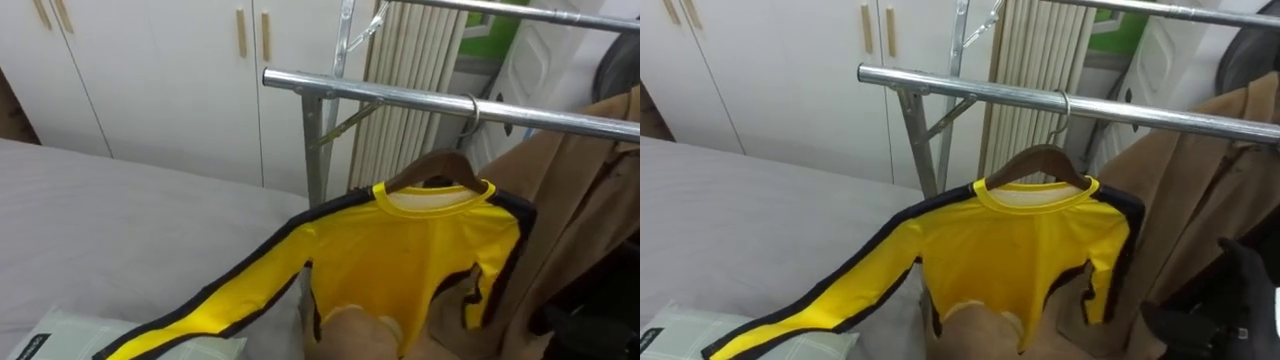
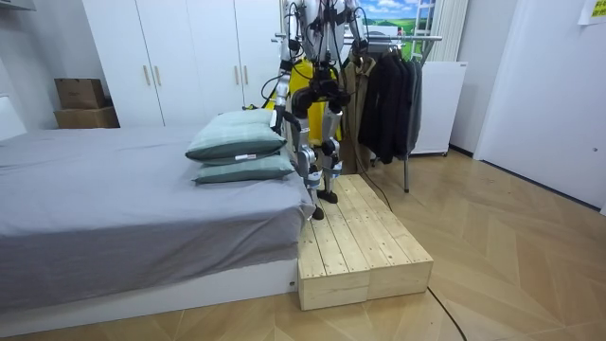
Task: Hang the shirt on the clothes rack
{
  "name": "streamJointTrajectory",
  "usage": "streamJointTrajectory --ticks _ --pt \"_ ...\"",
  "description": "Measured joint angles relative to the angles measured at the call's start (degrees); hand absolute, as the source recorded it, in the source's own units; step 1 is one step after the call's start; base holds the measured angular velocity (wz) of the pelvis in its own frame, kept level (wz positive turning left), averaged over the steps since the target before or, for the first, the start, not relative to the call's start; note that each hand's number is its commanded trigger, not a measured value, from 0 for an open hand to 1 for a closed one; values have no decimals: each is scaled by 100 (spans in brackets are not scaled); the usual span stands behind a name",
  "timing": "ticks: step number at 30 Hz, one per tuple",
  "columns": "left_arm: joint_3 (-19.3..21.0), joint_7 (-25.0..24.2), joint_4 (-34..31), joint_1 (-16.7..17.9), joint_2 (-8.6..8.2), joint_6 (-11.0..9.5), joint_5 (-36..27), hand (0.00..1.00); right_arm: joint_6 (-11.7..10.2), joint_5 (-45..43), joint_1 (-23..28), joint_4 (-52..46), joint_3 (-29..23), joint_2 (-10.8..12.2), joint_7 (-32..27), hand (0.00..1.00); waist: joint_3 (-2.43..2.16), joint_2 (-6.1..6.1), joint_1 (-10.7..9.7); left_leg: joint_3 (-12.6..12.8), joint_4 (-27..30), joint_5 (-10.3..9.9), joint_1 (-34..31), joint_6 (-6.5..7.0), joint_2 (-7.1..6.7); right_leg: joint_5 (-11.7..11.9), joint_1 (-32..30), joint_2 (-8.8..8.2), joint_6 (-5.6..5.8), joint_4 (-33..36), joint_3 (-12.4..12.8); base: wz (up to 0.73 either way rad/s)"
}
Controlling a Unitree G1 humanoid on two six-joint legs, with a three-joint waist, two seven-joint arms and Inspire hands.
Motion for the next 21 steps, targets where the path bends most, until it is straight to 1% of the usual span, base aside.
streamJointTrajectory --ticks 1,2,3,5,7,10,12,14,15,16,18,21 --pt "9 0 2 4 -1 0 0 0 -89 90 0 176 1 1 -19 0 -1 0 3 3 0 0 6 0 0 2 4 -1 0 -4 -6 0" --pt "33 0 2 7 -3 -1 0 0 -120 119 8 279 1 6 -20 0 10 23 3 2 0 -1 9 0 1 3 6 -3 -1 -7 -10 0" --pt "57 0 1 10 -4 -3 -4 0 -176 201 21 509 2 9 -22 0 -3 2 -1 -2 0 -1 10 -1 3 3 6 -6 -2 -7 -25 0" --pt "95 1 0 12 -12 -3 -5 0 -179 376 76 787 -6 11 -23 0 1 9 -12 2 1 -4 8 -3 7 7 -2 -10 -7 2 -58 0" --pt "97 1 0 26 -12 -3 -5 0 -177 636 86 1183 0 55 -24 0 -2 5 -77 2 3 -8 -5 -8 17 10 -18 -10 -19 14 -79 0" --pt "97 1 0 80 -13 -3 -5 0 -171 875 216 1579 16 70 52 0 -9 -7 -180 -18 6 -11 -39 -13 22 -36 -18 8 -29 38 8 3" --pt "107 1 0 96 -13 -3 -12 0 -170 1110 326 1789 16 75 62 0 -12 -12 -193 -21 5 -17 -25 -24 25 -51 -8 20 -33 69 31 0" --pt "112 0 -2 147 -13 -3 -18 0 -170 1224 454 1995 12 135 95 0 -15 -18 -216 -22 -7 -25 51 -38 37 -66 21 14 -49 80 -5 0" --pt "119 0 -1 172 -9 -2 -18 0 -176 1223 489 2222 14 211 165 0 -12 -7 -233 -18 -13 -31 76 -46 46 -82 40 11 -57 87 -18 0" --pt "166 0 -1 173 -8 -2 -19 0 -172 1223 488 2482 17 290 272 0 -15 -25 -241 -8 -13 -34 76 -50 50 -84 39 12 -59 85 -16 0" --pt "227 1 -1 178 -8 -2 -19 0 -170 1223 489 2916 15 376 425 0 -14 -31 -245 1 -19 -48 72 -56 60 -82 39 15 -62 82 -14 -4" --pt "293 1 7 181 -12 -2 -19 0 -167 1190 527 3310 18 495 534 0 -1 -4 -244 63 -38 -52 75 -59 73 -71 13 33 -76 91 -14 -9"
